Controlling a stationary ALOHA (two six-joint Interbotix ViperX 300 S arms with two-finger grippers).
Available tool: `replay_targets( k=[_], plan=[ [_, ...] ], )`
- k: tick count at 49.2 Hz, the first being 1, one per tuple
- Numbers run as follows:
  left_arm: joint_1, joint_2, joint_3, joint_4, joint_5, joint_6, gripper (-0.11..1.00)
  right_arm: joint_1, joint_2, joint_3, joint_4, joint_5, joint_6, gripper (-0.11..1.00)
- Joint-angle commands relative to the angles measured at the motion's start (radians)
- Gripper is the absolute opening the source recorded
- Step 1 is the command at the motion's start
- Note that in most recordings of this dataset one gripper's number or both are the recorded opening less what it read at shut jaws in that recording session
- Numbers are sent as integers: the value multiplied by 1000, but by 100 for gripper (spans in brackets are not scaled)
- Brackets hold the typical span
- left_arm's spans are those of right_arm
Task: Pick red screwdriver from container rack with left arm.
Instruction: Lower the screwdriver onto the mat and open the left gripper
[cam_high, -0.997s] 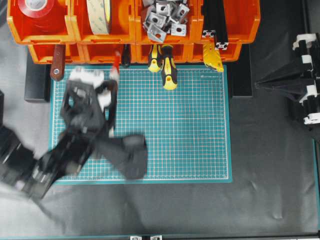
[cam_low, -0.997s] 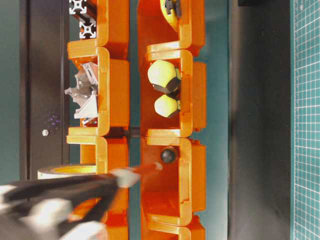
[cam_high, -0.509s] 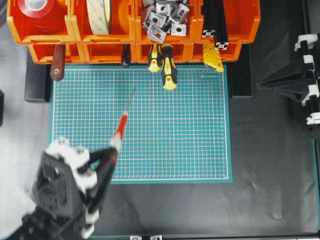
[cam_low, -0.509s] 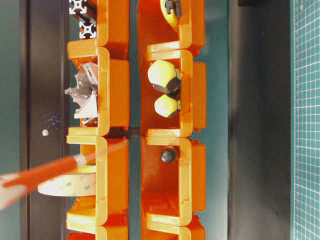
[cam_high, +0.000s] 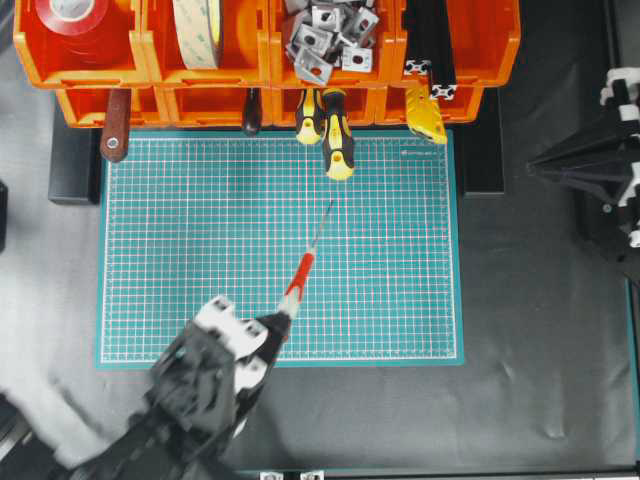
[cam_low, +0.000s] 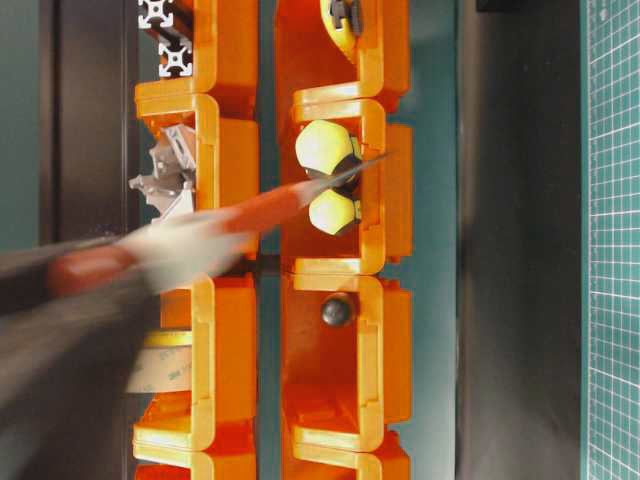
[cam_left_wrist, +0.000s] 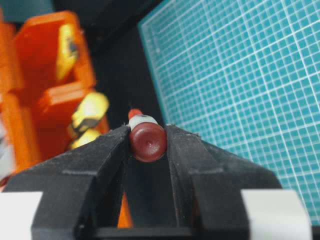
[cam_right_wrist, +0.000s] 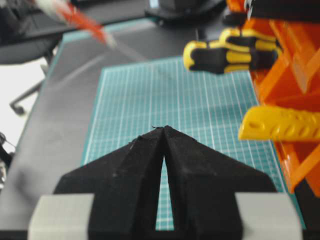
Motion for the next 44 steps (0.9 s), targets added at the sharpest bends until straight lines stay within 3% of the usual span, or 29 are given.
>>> replay_targets(
  k=[1, 11, 16, 44],
  plan=[
    [34, -52, 80, 6, -92, -41, 25, -2, 0, -44, 2, -3, 2, 0],
    [135, -114, 305, 6, -380, -186, 25, -2, -6, -48, 2, -6, 3, 0],
    [173, -124, 367, 5, -480, -216, 25, -2, -5, -48, 2, -6, 6, 0],
    [241, -118, 405, 5, -561, -225, 25, -2, -6, -49, 2, -5, 8, 0]
  ],
)
